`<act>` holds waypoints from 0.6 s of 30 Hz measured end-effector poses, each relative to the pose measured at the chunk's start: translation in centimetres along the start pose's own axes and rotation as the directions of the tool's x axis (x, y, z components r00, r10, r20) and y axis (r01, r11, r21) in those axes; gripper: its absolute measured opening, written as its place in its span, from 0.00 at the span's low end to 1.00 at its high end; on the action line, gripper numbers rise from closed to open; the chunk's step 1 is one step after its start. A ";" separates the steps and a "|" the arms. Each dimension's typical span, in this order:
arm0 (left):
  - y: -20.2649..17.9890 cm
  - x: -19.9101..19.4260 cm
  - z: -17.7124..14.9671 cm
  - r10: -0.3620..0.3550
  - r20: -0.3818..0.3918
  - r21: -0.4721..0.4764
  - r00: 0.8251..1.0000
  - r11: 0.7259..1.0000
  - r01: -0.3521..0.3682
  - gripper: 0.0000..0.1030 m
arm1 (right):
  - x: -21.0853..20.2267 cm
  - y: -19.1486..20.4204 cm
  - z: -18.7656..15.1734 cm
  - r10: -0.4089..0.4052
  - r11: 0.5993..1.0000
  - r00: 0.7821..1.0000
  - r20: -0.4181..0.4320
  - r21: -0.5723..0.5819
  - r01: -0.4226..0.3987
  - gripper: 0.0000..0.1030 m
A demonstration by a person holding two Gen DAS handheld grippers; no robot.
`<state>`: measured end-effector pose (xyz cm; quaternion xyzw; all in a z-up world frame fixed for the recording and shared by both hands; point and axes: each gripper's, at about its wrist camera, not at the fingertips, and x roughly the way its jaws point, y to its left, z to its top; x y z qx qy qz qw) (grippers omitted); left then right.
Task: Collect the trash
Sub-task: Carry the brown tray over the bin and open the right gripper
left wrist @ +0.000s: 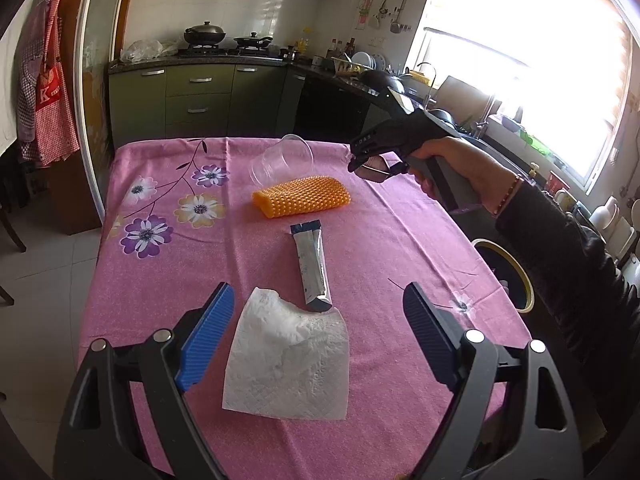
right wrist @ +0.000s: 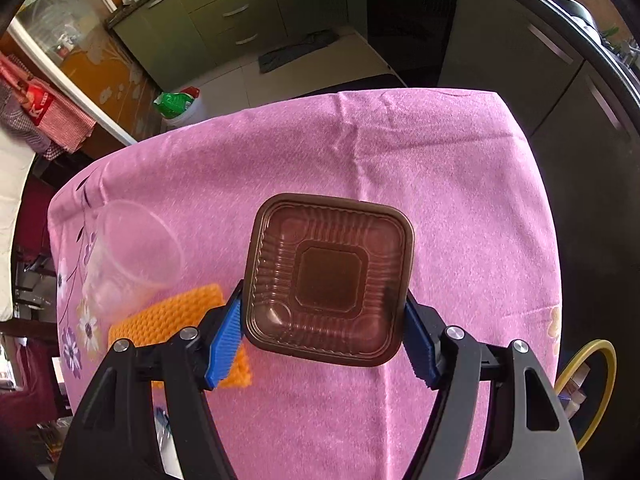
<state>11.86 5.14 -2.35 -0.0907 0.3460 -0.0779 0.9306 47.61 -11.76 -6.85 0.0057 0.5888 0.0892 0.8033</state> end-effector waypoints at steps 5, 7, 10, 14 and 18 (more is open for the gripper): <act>-0.4 -0.1 0.1 0.001 0.000 0.008 1.000 1.000 -0.001 0.79 | -3.1 -0.7 -4.5 0.064 0.997 0.998 0.018 -0.050 -0.063 0.67; -0.8 0.0 0.0 -0.001 -0.002 0.016 1.000 1.000 0.001 0.79 | -4.5 -1.4 -6.5 0.082 0.995 0.996 0.028 -0.066 -0.080 0.67; -1.3 0.2 0.0 -0.002 -0.008 0.027 1.000 1.000 0.002 0.79 | -7.1 -3.4 -10.0 0.095 0.993 0.995 0.039 -0.080 -0.091 0.67; -1.9 0.5 -0.1 -0.007 -0.017 0.039 1.000 0.999 0.008 0.79 | -10.0 -7.7 -14.1 0.076 0.996 0.995 0.058 -0.059 -0.073 0.67; -2.7 1.0 -0.1 -0.007 -0.026 0.049 1.000 0.999 0.008 0.79 | -12.0 -14.7 -18.3 0.016 0.999 0.997 0.070 0.032 -0.018 0.68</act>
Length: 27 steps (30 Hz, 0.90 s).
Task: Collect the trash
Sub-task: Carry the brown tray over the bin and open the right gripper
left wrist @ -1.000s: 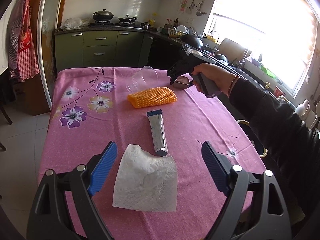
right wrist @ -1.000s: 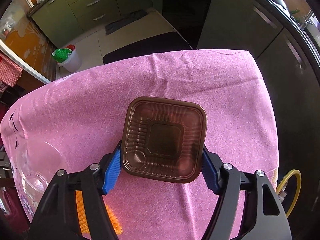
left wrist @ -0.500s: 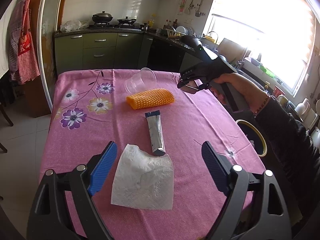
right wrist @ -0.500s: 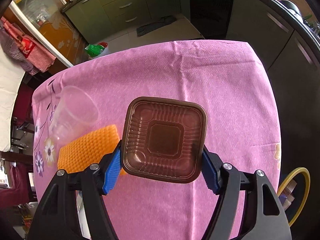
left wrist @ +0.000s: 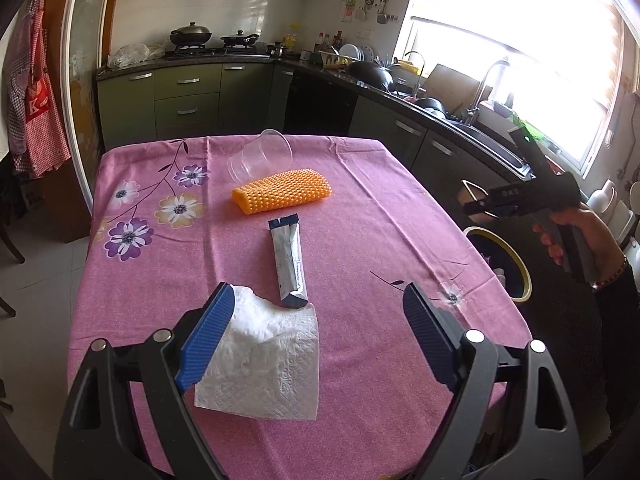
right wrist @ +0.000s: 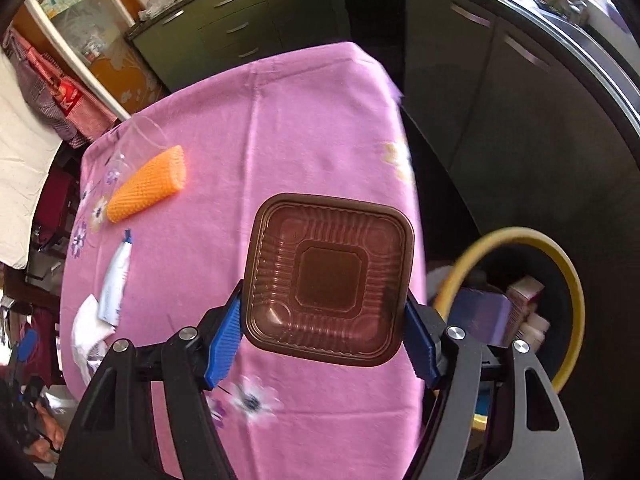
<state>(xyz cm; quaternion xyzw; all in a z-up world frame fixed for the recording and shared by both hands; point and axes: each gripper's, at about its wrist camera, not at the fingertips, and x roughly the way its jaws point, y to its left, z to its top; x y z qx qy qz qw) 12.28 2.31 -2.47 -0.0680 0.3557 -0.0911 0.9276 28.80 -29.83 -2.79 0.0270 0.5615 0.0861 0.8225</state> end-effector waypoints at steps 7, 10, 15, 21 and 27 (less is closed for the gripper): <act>-1.0 1.5 0.1 0.007 -0.032 0.013 0.999 1.000 -0.006 0.79 | 0.4 -13.3 -3.9 -0.145 0.966 0.989 -0.041 0.209 0.150 0.68; -1.6 1.9 0.3 0.008 -0.044 0.026 0.999 1.000 -0.007 0.79 | 1.7 -17.3 -4.5 -0.157 0.948 0.985 -0.066 0.269 0.169 0.76; -2.1 2.1 0.6 0.017 -0.055 0.042 0.998 0.999 -0.014 0.79 | 1.6 -19.9 -5.6 -0.151 0.930 0.988 -0.024 0.335 0.150 0.86; -0.5 2.1 1.5 0.037 -0.073 0.007 0.997 0.999 -0.036 0.83 | -1.0 -15.4 -6.9 -0.058 0.960 0.995 0.081 0.276 0.034 0.86; 1.7 2.3 1.0 0.099 -0.131 -0.020 0.986 0.995 -0.102 0.86 | -3.3 -9.1 -8.3 0.067 0.986 0.986 0.152 0.138 -0.088 0.87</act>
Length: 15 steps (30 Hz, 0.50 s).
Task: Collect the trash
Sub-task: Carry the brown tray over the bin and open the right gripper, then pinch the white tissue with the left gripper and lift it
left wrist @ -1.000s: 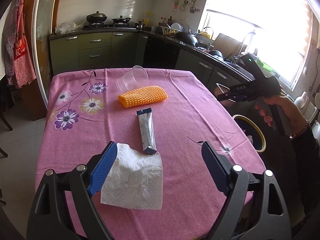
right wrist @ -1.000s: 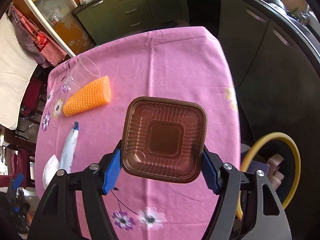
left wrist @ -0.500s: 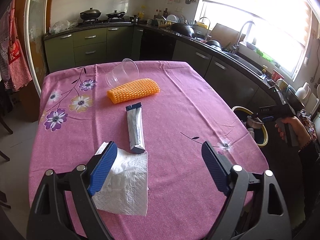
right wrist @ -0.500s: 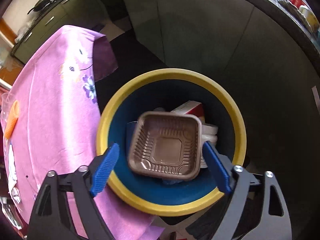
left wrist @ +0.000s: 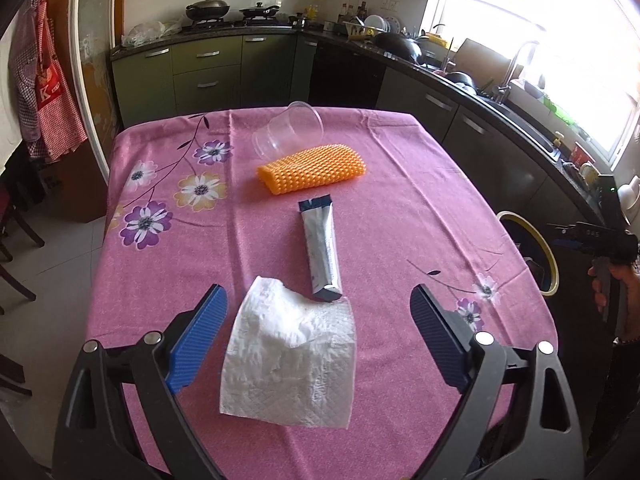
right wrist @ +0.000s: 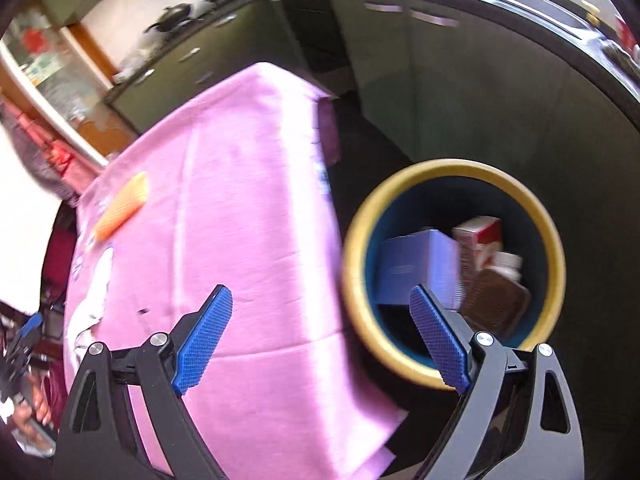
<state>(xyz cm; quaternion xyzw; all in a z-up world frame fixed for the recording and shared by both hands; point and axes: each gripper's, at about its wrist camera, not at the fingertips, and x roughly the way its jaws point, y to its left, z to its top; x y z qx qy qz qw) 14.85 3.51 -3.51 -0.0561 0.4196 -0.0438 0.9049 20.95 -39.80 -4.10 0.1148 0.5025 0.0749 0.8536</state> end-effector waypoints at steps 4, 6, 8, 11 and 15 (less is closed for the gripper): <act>0.5 1.1 -1.2 -0.027 -0.055 0.004 0.998 1.000 0.027 0.86 | -0.3 3.7 -1.0 0.064 0.995 0.998 -0.001 -0.080 -0.064 0.87; 0.4 1.7 -1.8 -0.024 -0.077 0.019 0.997 0.999 0.026 0.86 | -0.4 5.1 -1.5 0.080 0.991 0.997 -0.008 -0.112 -0.080 0.87; 0.6 2.2 -2.2 -0.016 -0.089 0.023 0.996 1.000 0.018 0.85 | -0.3 6.9 -2.3 0.088 0.987 0.996 -0.013 -0.137 -0.089 0.87; 1.1 2.4 -2.4 -0.025 -0.095 0.013 0.995 1.000 0.026 0.80 | 0.4 8.9 -2.6 0.095 0.982 0.995 -0.024 -0.164 -0.097 0.87; 1.4 3.0 -2.5 -0.026 -0.111 0.013 0.993 1.000 0.028 0.71 | 1.0 10.3 -3.0 0.096 0.979 0.995 -0.029 -0.179 -0.099 0.87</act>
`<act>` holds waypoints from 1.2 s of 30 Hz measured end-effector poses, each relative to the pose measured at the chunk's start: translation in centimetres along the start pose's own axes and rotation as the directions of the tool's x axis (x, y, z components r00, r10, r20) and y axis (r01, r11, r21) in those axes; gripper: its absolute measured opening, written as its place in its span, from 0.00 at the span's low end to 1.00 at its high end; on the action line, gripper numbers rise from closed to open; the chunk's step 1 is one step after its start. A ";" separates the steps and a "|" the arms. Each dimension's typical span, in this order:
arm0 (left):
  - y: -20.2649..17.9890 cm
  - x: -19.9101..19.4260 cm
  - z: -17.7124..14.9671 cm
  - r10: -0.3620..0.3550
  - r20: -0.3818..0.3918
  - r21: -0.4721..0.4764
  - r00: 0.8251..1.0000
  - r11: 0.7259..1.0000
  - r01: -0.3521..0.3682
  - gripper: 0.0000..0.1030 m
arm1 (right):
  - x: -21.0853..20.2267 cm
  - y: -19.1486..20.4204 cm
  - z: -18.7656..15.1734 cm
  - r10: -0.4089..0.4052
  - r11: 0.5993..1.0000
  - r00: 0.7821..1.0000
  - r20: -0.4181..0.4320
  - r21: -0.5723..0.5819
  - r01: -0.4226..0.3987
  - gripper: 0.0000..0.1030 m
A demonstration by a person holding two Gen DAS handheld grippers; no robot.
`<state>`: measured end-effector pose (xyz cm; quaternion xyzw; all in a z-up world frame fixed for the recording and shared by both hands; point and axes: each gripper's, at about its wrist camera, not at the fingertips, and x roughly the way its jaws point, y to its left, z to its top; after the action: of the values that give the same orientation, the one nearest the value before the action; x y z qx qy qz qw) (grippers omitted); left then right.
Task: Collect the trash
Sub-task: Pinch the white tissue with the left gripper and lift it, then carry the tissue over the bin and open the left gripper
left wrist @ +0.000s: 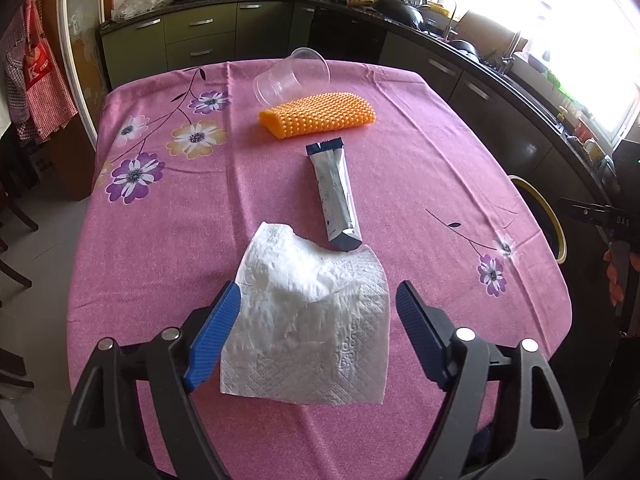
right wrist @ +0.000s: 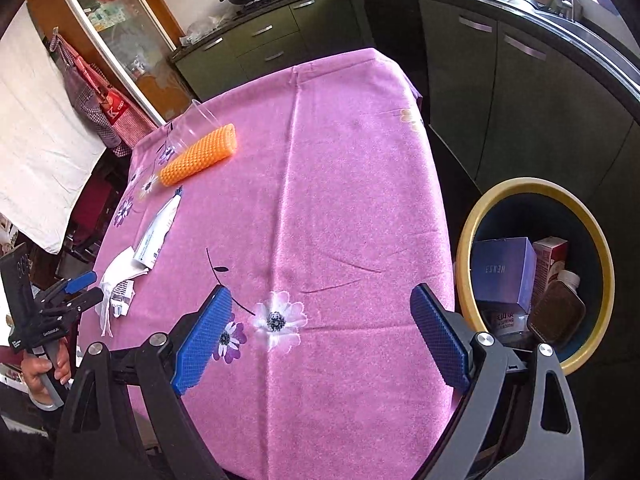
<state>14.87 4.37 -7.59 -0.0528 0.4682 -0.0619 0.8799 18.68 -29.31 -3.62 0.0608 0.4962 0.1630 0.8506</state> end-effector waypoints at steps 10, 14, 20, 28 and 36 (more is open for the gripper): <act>0.9 0.6 -0.6 -0.031 -0.027 -0.017 0.999 0.999 0.031 0.47 | 1.1 0.0 0.0 0.018 1.000 1.000 -0.016 -0.005 -0.018 0.87; 0.8 -0.1 -0.6 -0.025 -0.003 -0.009 1.000 1.000 0.025 0.27 | 1.3 0.3 0.0 0.019 1.000 1.000 -0.016 -0.009 -0.020 0.87; 0.9 -1.3 -0.5 -0.027 0.029 -0.005 0.999 1.000 0.028 0.14 | 1.5 0.6 -0.1 0.016 1.000 1.000 -0.018 -0.018 -0.016 0.87; 1.1 -3.9 0.2 -0.014 0.117 0.000 0.993 1.000 0.014 0.05 | 0.7 1.0 -0.3 0.013 0.999 1.000 0.002 -0.031 -0.013 0.87; -1.8 -5.5 1.1 -0.045 0.155 0.085 0.987 0.996 0.032 0.05 | -0.5 1.6 -0.7 0.029 0.998 0.999 0.020 -0.050 -0.028 0.87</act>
<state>12.62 3.46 -2.20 -0.0305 0.3934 -0.0939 0.9141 17.50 -28.02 -3.10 0.0483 0.4823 0.1867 0.8545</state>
